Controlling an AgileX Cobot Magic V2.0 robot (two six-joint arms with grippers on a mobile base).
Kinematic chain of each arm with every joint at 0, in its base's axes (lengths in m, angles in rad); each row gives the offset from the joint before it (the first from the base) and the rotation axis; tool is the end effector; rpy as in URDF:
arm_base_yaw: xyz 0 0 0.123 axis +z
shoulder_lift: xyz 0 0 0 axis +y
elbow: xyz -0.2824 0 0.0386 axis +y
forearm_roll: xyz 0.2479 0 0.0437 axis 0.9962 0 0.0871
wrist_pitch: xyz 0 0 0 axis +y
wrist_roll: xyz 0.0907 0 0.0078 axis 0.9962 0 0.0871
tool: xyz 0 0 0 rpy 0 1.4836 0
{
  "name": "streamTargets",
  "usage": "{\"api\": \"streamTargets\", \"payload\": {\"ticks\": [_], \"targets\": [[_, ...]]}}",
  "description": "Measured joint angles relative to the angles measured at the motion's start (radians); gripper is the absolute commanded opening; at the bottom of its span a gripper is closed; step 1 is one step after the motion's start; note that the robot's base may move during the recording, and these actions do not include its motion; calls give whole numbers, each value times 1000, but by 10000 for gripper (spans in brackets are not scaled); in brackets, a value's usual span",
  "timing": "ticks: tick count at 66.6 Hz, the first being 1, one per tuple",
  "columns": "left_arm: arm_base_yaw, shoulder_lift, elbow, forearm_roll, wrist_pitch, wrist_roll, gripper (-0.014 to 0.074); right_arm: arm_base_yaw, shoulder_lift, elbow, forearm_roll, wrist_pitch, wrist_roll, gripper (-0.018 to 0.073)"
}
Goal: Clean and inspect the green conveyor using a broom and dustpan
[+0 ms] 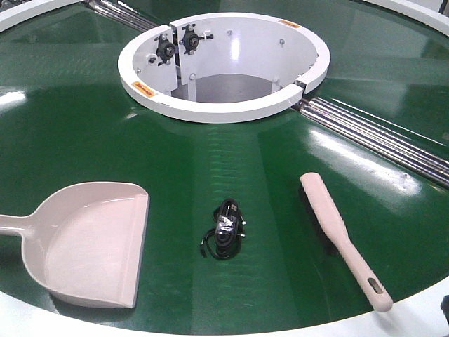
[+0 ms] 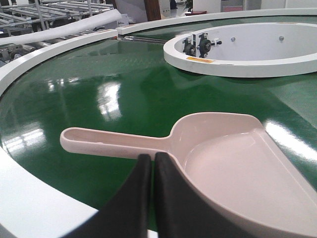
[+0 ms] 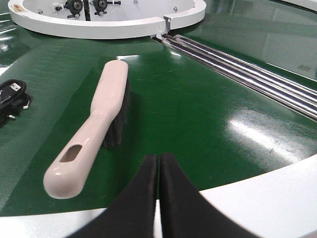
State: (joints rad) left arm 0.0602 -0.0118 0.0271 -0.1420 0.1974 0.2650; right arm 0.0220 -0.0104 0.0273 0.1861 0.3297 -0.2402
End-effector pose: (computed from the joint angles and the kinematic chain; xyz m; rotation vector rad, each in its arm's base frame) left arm 0.0560 0.0008 0.1868 0.0763 1.6939 0.1156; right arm 0.0536 0.0067 0.1752 -0.1206 1.8205 0.0251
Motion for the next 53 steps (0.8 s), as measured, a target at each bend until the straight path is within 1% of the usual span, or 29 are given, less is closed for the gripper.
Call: {"api": "streamTargets", "payload": {"ticks": [53], "targets": [[0,0,0,0,0,0,-6,0,0,0,0,0,0,-8]]}}
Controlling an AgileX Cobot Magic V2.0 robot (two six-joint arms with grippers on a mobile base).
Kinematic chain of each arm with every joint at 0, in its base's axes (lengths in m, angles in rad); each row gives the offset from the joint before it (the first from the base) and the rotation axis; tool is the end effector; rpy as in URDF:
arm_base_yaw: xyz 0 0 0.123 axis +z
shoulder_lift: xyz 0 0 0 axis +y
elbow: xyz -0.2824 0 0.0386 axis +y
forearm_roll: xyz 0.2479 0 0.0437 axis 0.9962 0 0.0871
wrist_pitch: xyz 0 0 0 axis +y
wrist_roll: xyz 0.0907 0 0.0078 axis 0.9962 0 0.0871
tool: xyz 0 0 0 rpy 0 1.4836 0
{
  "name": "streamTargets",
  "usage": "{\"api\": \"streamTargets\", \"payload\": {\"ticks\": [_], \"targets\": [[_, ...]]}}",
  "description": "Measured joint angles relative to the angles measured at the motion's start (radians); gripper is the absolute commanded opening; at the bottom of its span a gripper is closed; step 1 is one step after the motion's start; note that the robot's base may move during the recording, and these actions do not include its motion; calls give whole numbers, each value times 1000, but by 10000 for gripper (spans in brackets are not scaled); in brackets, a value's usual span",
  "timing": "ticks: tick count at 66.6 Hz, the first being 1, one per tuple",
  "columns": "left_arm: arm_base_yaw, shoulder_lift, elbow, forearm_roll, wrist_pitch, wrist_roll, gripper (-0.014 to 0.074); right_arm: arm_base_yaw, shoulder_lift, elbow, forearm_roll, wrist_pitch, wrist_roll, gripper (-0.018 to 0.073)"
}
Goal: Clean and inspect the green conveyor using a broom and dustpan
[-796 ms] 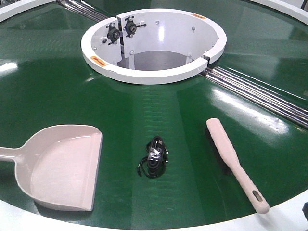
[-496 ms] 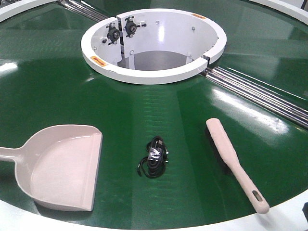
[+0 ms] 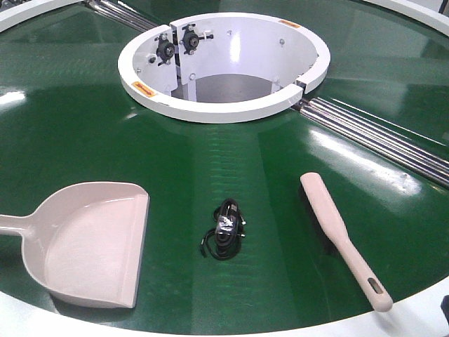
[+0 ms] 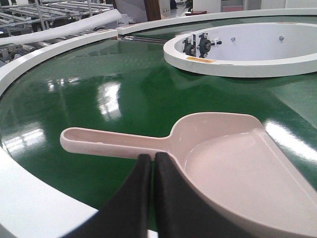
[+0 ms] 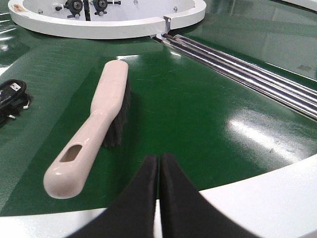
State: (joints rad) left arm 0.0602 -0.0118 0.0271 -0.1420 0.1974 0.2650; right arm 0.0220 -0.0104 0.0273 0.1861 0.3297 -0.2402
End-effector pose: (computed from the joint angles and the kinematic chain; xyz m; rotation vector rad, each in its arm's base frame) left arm 0.0560 0.0008 0.1868 0.0763 1.6939 0.1156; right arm 0.0536 0.0067 0.1752 -0.1206 1.8205 0.0251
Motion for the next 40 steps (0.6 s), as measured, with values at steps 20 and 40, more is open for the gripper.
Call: {"api": "streamTargets", "payload": {"ticks": [20,40], "targets": [[0,0,0,0,0,0,-6,0,0,0,-1,0,0,-8],[0,0,0,-4,0,0,-6,0,0,0,-2,-13,0,-8]]}}
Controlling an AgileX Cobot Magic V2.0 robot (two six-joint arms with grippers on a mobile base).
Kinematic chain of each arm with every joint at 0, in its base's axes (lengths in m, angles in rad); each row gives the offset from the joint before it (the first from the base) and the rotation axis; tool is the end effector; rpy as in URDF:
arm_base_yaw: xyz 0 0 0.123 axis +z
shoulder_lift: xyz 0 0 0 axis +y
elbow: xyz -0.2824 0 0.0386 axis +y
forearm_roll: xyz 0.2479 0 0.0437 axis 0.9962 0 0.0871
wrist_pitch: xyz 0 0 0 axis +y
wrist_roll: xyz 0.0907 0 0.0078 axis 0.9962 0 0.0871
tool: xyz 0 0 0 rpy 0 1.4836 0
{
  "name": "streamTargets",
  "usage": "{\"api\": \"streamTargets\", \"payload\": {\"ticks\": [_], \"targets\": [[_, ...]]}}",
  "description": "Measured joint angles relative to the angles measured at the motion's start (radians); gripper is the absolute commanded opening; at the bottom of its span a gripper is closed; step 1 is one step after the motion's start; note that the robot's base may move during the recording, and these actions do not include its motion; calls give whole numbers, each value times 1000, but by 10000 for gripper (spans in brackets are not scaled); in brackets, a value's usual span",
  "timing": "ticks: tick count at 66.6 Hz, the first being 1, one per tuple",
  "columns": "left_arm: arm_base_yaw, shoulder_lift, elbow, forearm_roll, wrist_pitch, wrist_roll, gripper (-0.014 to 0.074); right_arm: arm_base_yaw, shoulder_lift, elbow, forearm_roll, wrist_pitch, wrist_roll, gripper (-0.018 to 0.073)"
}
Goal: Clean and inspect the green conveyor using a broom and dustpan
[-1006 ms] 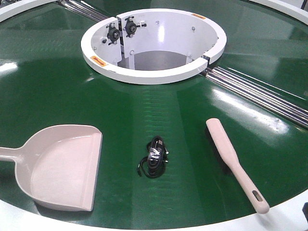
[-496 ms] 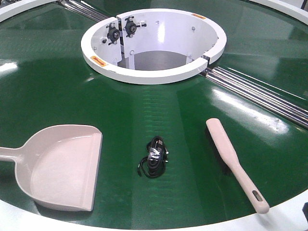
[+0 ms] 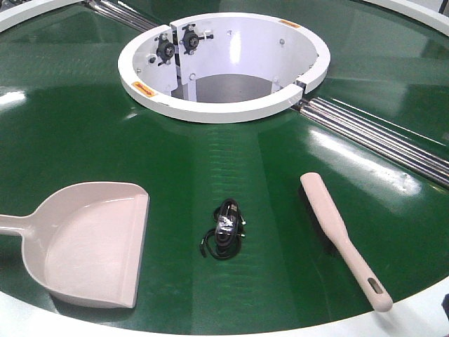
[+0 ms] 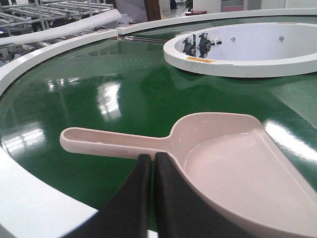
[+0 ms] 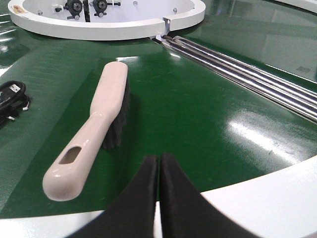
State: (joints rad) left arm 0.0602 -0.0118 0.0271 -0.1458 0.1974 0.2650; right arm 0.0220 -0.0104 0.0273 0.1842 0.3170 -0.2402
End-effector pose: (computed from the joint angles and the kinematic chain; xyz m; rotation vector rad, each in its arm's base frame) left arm 0.0560 0.0008 0.1868 0.0737 1.6939 0.1122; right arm 0.0539 0.0064 0.1763 -0.1193 1.8082 0.0212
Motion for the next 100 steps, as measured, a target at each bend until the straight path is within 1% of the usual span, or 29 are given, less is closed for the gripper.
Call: {"api": "streamTargets", "payload": {"ticks": [5,11,15,21,27,38,41,44,50,56,64,67,74,83,88,93,95,100], "targets": [[0,0,0,-37,-5,0,-6,0,0,0,3,-28,0,-8],[0,0,0,-103,-30,0,-6,0,0,0,6,-81,0,-8],[0,0,0,-145,-68,0,-6,0,0,0,6,-121,0,-8],[0,0,0,-184,-140,0,-6,0,0,0,6,-197,0,-6],[0,0,0,-203,-233,0,-6,0,0,0,6,-277,0,-6],[0,0,0,-211,-418,0,-6,0,0,0,6,-407,0,-6],[0,0,0,-213,-453,0,-6,0,0,0,6,-429,4,-6],[0,0,-2,-213,-464,0,-6,0,0,-4,6,-432,10,-6],[0,0,-47,-202,-408,0,-6,0,0,-64,6,-410,26,-4],[0,0,-136,-182,-334,0,-6,0,0,-177,6,-365,31,-3],[0,5,-283,-163,-242,0,-6,0,14,-341,6,-257,34,-3],[0,22,-344,-160,-192,0,-6,0,38,-409,6,-210,34,-3],[0,107,-496,-156,-72,11,-1,0,121,-535,6,-109,34,-3],[0,285,-693,-156,92,39,27,0,287,-669,10,-24,34,3],[0,397,-795,-156,168,46,74,0,381,-722,22,15,34,30],[0,503,-880,-156,245,48,146,0,477,-761,41,47,34,87],[0,539,-904,-156,272,49,194,0,509,-770,48,56,34,119],[0,626,-949,-156,335,49,321,0,585,-780,70,75,34,253]]}}
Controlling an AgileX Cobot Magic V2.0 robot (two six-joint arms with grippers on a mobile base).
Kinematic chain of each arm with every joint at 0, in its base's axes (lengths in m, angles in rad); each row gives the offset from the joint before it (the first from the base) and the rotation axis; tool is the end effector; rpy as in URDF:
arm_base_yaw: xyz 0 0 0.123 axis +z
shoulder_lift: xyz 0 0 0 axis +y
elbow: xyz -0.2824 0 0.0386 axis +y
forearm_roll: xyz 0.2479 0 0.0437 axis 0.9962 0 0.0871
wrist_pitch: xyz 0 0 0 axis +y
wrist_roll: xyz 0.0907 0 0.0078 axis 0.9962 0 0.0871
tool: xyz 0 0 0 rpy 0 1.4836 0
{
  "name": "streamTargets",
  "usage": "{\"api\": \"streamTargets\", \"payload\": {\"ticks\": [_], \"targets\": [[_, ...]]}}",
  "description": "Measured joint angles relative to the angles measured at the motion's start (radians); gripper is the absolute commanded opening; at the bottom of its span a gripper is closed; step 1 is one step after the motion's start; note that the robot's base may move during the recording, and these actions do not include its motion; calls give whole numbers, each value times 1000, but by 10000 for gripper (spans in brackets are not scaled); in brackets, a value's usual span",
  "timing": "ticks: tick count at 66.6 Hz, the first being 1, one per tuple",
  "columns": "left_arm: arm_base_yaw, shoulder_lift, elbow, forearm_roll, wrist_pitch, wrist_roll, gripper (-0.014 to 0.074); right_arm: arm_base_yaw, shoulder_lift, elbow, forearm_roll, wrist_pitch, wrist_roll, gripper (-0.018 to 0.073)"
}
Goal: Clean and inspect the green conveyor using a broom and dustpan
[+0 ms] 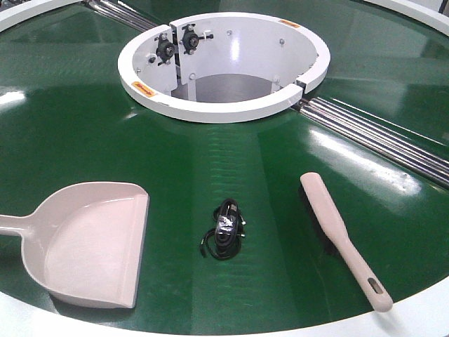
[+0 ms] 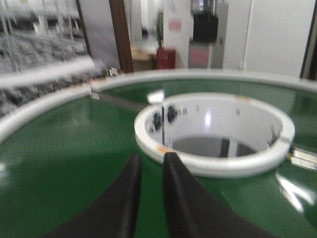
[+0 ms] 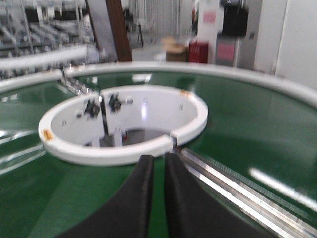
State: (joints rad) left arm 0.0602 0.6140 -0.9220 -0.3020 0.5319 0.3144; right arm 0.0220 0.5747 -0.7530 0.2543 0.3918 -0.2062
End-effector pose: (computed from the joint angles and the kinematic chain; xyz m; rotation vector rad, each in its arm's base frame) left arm 0.1044 -0.0075 0.4234 0.1067 1.6830 -0.0434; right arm 0.1099 0.0112 0.3854 -0.0659 1.6853 0.1198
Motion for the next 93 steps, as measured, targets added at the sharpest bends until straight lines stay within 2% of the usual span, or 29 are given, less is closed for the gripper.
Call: {"api": "streamTargets", "payload": {"ticks": [10,13,16,35,51,72,84,93], "targets": [[0,106,-12,0,51,1,659,0,106,0,19,14,-17,578],[0,121,-12,0,57,1,727,0,124,0,22,14,-27,674],[-2,129,-12,0,60,1,734,0,140,0,23,15,-30,732],[-28,130,-16,3,83,1,668,0,177,-9,58,1,-72,689],[-47,130,-16,4,105,1,599,0,290,-134,80,276,-149,627],[-53,130,-16,4,106,1,590,0,638,-342,76,515,-133,605],[-53,130,-16,4,117,1,590,2,841,-483,63,579,-113,590],[-53,130,-16,4,132,1,590,55,965,-573,-19,597,-53,589]]}}
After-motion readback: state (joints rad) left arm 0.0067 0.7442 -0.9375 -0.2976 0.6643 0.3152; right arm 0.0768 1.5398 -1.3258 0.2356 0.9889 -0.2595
